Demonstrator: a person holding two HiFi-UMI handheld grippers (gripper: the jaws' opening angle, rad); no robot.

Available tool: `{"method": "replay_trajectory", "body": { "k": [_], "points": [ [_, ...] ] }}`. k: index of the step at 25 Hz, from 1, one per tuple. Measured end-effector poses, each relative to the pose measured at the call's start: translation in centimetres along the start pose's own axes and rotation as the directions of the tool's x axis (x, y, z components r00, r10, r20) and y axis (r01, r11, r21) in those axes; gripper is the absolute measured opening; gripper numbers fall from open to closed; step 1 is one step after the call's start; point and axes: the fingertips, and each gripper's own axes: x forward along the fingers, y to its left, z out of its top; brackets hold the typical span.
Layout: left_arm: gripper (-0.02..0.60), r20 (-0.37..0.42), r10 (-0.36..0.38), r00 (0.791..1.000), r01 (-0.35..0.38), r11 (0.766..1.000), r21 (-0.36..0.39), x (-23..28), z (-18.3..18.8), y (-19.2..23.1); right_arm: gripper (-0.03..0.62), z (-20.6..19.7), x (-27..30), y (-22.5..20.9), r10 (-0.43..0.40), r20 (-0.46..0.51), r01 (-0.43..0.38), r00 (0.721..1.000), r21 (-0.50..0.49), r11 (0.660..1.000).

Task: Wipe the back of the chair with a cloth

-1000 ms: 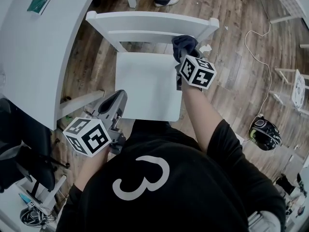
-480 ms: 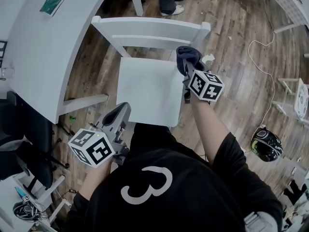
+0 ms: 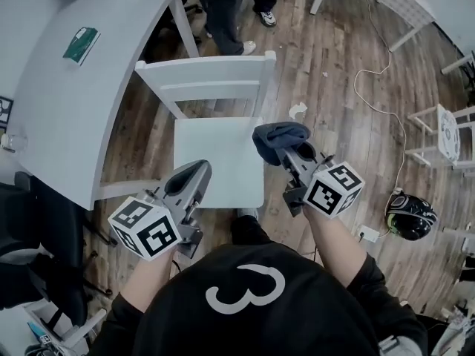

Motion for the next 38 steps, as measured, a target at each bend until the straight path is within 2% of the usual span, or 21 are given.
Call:
{"method": "replay_trajectory", "body": {
  "k": [6, 11, 15, 19, 24, 29, 38],
  "points": [
    [0.014, 0.031, -0.112, 0.993, 0.11, 0.99, 0.084, -5.6, 0.8, -5.2, 0.052, 0.7, -5.2, 11.2, 0.145, 0.013, -0.145, 0.989, -0.032, 0.989],
    [0.014, 0.087, -0.164, 0.983, 0.149, 0.977, 0.15, -12.1, 1.1, -8.1, 0.052, -0.3, -9.2, 20.0, 0.226, 0.026, -0.224, 0.974, -0.073, 0.972],
    [0.014, 0.118, -0.202, 0.972, 0.175, 0.964, 0.202, -17.8, 0.1, -10.5, 0.052, -1.8, -12.1, 26.2, 0.272, 0.037, -0.268, 0.961, -0.098, 0.959],
    [0.014, 0.136, -0.229, 0.964, 0.192, 0.951, 0.242, -22.6, -0.5, -12.0, 0.052, -3.1, -13.7, 30.9, 0.284, 0.056, -0.276, 0.957, -0.118, 0.954],
    [0.014, 0.141, -0.25, 0.958, 0.208, 0.942, 0.263, -26.2, -1.4, -12.6, 0.052, -4.3, -14.6, 34.4, 0.284, 0.084, -0.273, 0.955, -0.125, 0.954],
    [0.014, 0.142, -0.271, 0.952, 0.224, 0.934, 0.277, -27.7, -1.9, -13.4, 0.051, -4.8, -15.5, 35.5, 0.253, 0.112, -0.238, 0.961, -0.132, 0.962],
    [0.014, 0.137, -0.291, 0.947, 0.242, 0.925, 0.293, -29.3, -2.7, -13.6, 0.051, -5.9, -15.9, 36.9, 0.244, 0.121, -0.229, 0.962, -0.128, 0.965]
  ]
}}
